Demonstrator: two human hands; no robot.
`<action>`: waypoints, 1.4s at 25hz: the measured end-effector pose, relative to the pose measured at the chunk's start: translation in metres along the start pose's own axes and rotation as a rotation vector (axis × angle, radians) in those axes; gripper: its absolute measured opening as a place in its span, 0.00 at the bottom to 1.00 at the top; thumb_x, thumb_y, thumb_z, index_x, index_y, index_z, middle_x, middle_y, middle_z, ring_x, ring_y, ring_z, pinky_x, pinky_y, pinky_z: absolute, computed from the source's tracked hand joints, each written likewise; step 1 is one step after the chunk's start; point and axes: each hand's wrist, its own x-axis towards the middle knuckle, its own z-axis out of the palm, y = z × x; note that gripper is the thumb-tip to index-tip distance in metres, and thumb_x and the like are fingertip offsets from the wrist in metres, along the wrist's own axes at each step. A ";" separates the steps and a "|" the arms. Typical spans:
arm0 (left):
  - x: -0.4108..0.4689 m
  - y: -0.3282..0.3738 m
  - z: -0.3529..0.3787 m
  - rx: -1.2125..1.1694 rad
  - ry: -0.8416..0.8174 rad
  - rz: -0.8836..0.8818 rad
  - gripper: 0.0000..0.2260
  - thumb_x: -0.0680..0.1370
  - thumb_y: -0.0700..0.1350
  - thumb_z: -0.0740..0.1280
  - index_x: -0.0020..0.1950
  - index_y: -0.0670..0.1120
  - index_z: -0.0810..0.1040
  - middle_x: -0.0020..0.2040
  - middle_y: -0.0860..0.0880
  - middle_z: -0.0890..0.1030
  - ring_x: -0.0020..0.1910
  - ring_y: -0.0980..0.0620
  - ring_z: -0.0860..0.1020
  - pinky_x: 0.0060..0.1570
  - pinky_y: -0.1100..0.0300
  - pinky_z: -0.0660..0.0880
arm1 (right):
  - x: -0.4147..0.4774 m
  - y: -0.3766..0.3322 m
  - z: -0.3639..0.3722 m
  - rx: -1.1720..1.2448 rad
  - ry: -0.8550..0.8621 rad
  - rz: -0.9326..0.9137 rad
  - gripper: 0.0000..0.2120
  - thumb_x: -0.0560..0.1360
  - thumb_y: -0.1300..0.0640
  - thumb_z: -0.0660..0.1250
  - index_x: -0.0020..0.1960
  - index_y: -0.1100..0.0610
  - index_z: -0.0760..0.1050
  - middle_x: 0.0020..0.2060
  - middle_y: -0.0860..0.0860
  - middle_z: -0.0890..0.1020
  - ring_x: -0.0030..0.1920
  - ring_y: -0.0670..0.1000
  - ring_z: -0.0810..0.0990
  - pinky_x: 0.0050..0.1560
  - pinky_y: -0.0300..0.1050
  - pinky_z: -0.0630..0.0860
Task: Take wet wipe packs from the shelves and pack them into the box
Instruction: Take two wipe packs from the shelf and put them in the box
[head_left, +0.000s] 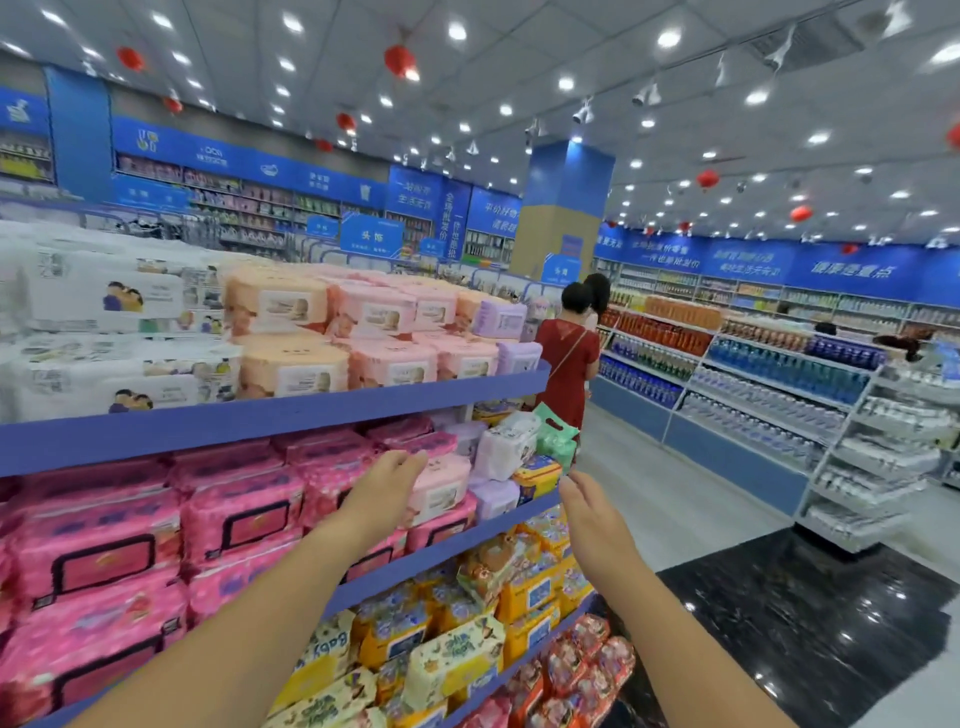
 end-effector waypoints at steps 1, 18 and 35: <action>0.026 -0.001 0.010 0.060 -0.002 -0.004 0.16 0.85 0.56 0.57 0.66 0.47 0.71 0.63 0.48 0.75 0.47 0.57 0.75 0.38 0.64 0.68 | 0.028 0.010 -0.002 0.008 -0.015 0.006 0.22 0.86 0.47 0.52 0.76 0.56 0.64 0.71 0.51 0.70 0.65 0.51 0.71 0.53 0.36 0.71; 0.272 -0.103 0.090 1.110 -0.063 -0.289 0.45 0.67 0.76 0.65 0.78 0.53 0.65 0.73 0.52 0.69 0.70 0.49 0.70 0.69 0.50 0.69 | 0.468 0.171 0.061 -0.485 -0.550 -0.347 0.27 0.81 0.53 0.60 0.77 0.60 0.61 0.76 0.58 0.65 0.75 0.59 0.63 0.71 0.55 0.65; 0.276 -0.109 0.093 1.119 -0.034 -0.380 0.29 0.61 0.68 0.74 0.55 0.55 0.71 0.48 0.57 0.77 0.45 0.54 0.78 0.44 0.53 0.79 | 0.581 0.207 0.088 -1.207 -0.710 -0.992 0.52 0.56 0.27 0.72 0.74 0.51 0.66 0.64 0.52 0.76 0.63 0.57 0.74 0.67 0.52 0.71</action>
